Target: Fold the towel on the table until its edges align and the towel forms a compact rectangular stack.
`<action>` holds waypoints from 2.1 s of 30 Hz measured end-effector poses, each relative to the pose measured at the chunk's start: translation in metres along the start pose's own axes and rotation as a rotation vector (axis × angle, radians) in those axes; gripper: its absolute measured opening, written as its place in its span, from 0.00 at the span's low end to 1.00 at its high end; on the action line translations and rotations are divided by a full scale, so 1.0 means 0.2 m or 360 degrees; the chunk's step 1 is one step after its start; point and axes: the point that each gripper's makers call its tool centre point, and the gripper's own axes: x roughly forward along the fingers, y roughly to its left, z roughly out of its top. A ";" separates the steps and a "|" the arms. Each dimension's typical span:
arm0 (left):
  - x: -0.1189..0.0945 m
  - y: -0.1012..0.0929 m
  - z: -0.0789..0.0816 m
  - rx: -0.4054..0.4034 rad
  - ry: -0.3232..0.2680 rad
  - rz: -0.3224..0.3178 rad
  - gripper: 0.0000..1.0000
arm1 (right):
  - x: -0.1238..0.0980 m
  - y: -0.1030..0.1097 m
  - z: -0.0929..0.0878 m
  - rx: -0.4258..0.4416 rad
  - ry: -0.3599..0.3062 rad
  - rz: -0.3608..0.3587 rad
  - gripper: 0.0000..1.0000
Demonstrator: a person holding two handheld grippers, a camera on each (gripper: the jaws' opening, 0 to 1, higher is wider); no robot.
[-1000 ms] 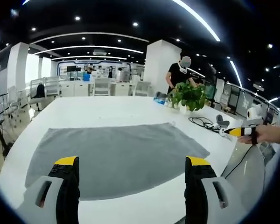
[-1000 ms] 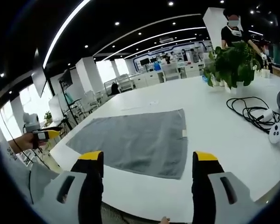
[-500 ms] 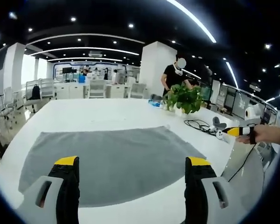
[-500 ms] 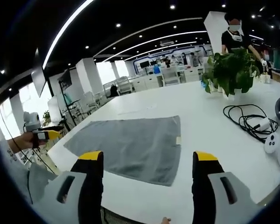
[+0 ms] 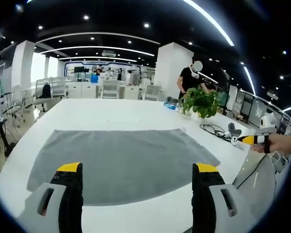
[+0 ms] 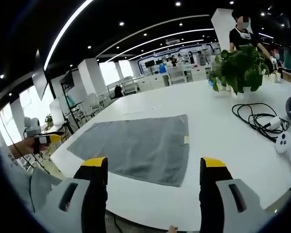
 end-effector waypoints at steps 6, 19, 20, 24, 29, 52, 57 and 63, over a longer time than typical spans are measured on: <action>0.00 0.01 0.01 0.0001 -0.0012 0.0006 0.96 | 0.00 0.02 -0.01 -0.0006 0.0014 0.0004 0.78; 0.01 0.00 0.00 -0.0013 0.0001 -0.0019 0.95 | 0.01 0.01 -0.04 0.0021 0.0032 -0.0007 0.76; 0.01 0.00 0.00 -0.0012 0.0001 -0.0020 0.95 | 0.01 0.01 -0.04 0.0022 0.0032 -0.0008 0.76; 0.01 -0.01 0.00 -0.0005 0.0005 -0.0024 0.96 | 0.01 0.01 -0.04 0.0024 0.0030 -0.0006 0.76; 0.03 -0.06 -0.01 0.0022 0.0028 -0.0059 0.95 | 0.01 0.01 -0.03 0.0029 0.0018 -0.0004 0.75; 0.24 -0.56 0.06 0.0205 0.0067 -0.0423 0.94 | 0.06 -0.08 0.09 -0.0010 0.0001 0.0023 0.74; 0.27 -0.67 0.07 0.0246 0.0076 -0.0496 0.94 | 0.06 -0.11 0.13 -0.0015 -0.0021 0.0020 0.73; 0.31 -0.77 0.07 0.0280 0.0081 -0.0568 0.94 | 0.06 -0.14 0.17 -0.0028 -0.0017 0.0019 0.73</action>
